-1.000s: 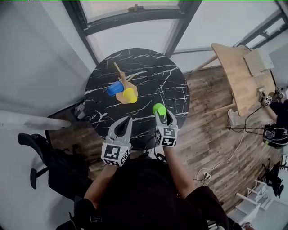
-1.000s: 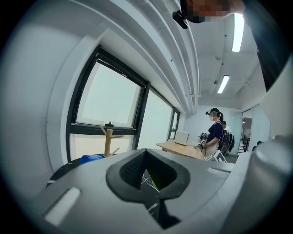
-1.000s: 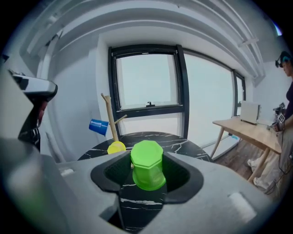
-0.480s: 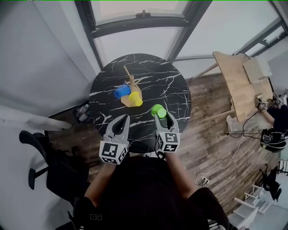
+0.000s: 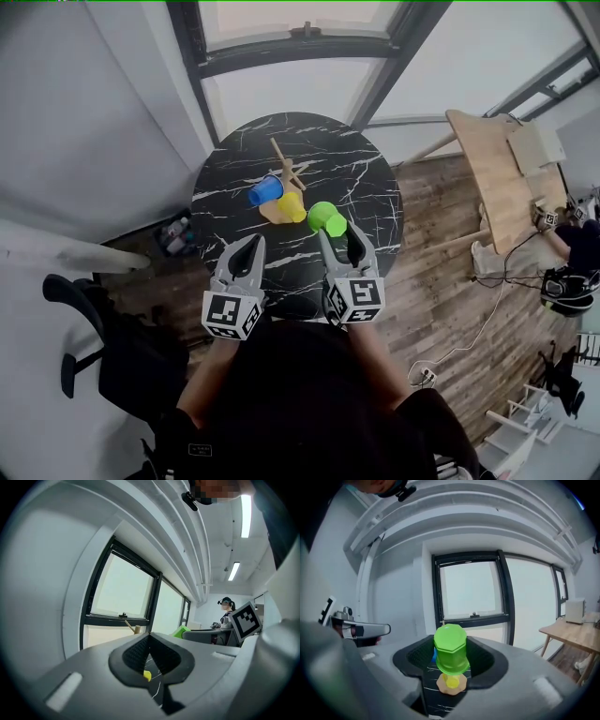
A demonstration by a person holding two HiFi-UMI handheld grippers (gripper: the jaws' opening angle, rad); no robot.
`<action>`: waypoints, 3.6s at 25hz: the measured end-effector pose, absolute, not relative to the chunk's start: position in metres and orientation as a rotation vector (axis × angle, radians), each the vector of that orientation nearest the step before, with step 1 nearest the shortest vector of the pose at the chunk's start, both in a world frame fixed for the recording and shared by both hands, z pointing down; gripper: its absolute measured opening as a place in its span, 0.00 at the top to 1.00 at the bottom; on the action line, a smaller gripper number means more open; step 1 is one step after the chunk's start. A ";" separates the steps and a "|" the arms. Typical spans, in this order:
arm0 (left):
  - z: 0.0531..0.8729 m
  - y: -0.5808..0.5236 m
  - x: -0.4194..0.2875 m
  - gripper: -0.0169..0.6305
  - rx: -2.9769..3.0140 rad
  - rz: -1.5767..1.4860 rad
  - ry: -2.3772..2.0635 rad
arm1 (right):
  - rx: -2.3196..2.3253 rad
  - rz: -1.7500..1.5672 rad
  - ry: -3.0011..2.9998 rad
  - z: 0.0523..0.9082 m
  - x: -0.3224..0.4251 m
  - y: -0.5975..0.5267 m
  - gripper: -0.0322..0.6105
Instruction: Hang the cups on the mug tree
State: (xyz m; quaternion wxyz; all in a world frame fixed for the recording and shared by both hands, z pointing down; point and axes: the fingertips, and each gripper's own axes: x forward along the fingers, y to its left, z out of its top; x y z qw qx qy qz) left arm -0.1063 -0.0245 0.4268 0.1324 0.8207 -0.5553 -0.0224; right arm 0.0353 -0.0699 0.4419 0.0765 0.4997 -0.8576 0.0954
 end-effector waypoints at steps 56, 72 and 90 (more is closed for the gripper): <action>0.438 -0.056 -0.147 0.98 2.344 -0.084 -1.621 | 1.379 0.325 -2.565 0.496 -0.032 -0.129 0.60; 0.433 -0.044 -0.127 0.98 2.355 -0.091 -1.622 | 1.471 0.241 -2.641 0.449 0.004 -0.087 0.57; 0.415 0.009 -0.092 0.98 2.340 -0.100 -1.744 | 1.420 0.389 -2.721 0.442 0.042 -0.020 0.95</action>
